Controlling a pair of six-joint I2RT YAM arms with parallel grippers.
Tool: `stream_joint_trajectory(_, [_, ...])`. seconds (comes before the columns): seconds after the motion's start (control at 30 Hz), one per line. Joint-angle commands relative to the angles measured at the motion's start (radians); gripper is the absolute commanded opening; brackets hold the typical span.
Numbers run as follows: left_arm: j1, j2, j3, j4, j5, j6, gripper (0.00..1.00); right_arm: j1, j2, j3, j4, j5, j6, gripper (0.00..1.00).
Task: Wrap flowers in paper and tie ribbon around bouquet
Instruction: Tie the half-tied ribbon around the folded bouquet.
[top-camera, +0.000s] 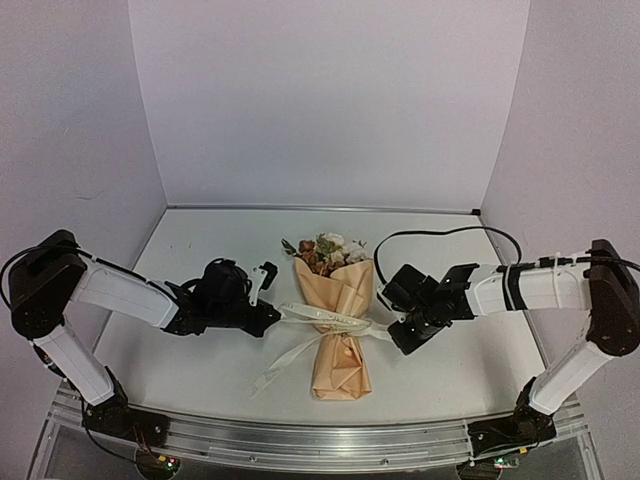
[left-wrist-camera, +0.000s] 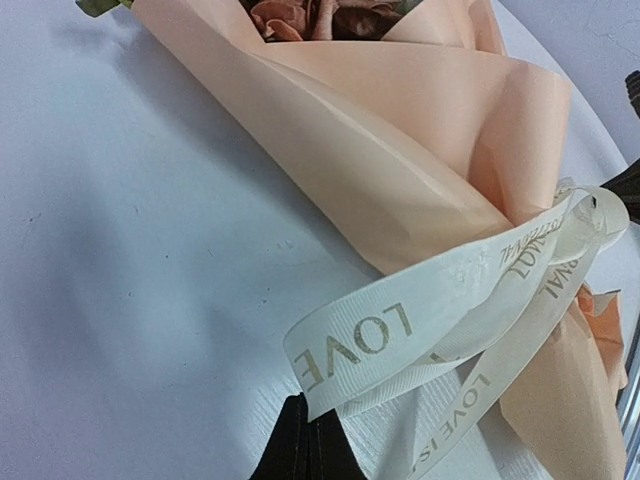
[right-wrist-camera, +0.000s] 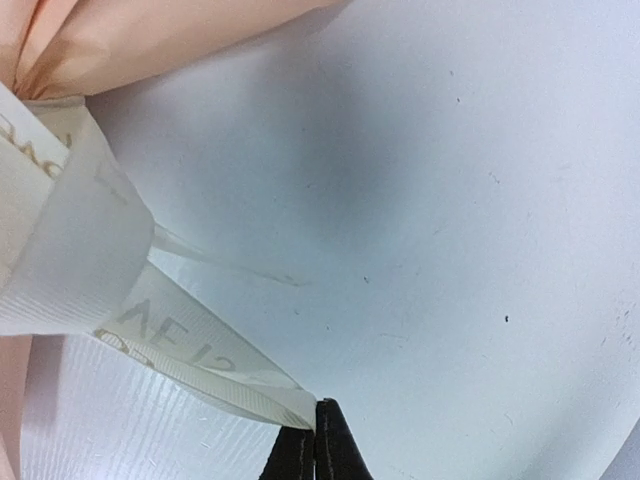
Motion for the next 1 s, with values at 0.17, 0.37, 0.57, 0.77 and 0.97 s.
stream_joint_trajectory(0.17, [0.017,-0.044,-0.021,0.064,-0.035,-0.017,0.00,-0.003,0.038,0.080,-0.167,-0.009,0.054,0.00])
stream_joint_trajectory(0.37, [0.017,-0.047,-0.018,0.135,0.031,0.013,0.00,0.033,0.032,0.083,-0.143,-0.072,0.084,0.00])
stream_joint_trajectory(0.57, [0.016,-0.028,0.024,0.183,0.102,0.028,0.12,0.032,0.012,0.067,-0.086,-0.150,0.058,0.18])
stream_joint_trajectory(0.77, [0.015,-0.034,0.050,0.118,0.080,-0.071,0.44,0.023,-0.043,0.049,-0.085,-0.164,0.053,0.46])
stream_joint_trajectory(0.97, [0.015,-0.139,-0.001,-0.008,0.031,-0.295,0.55,-0.016,-0.131,-0.012,-0.037,-0.278,0.030,0.55])
